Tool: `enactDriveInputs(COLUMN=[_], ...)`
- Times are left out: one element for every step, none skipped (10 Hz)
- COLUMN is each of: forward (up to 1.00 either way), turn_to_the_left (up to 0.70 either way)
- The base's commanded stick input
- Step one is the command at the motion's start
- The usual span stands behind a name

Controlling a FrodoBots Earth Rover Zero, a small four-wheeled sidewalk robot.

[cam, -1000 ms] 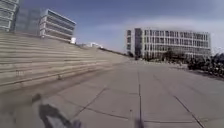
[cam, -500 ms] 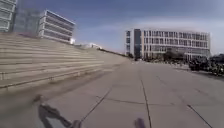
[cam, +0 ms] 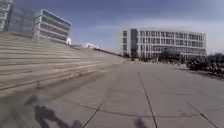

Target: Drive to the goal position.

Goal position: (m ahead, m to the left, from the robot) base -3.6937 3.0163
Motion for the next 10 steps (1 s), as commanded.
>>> enactDriveInputs(forward=[0.7,0.7,0.7,0.7,0.7,0.7,0.7,0.7,0.7,0.7], turn_to_the_left=[0.0,0.0,0.0,0.0,0.0,0.0,0.0,0.0,0.0,0.0])
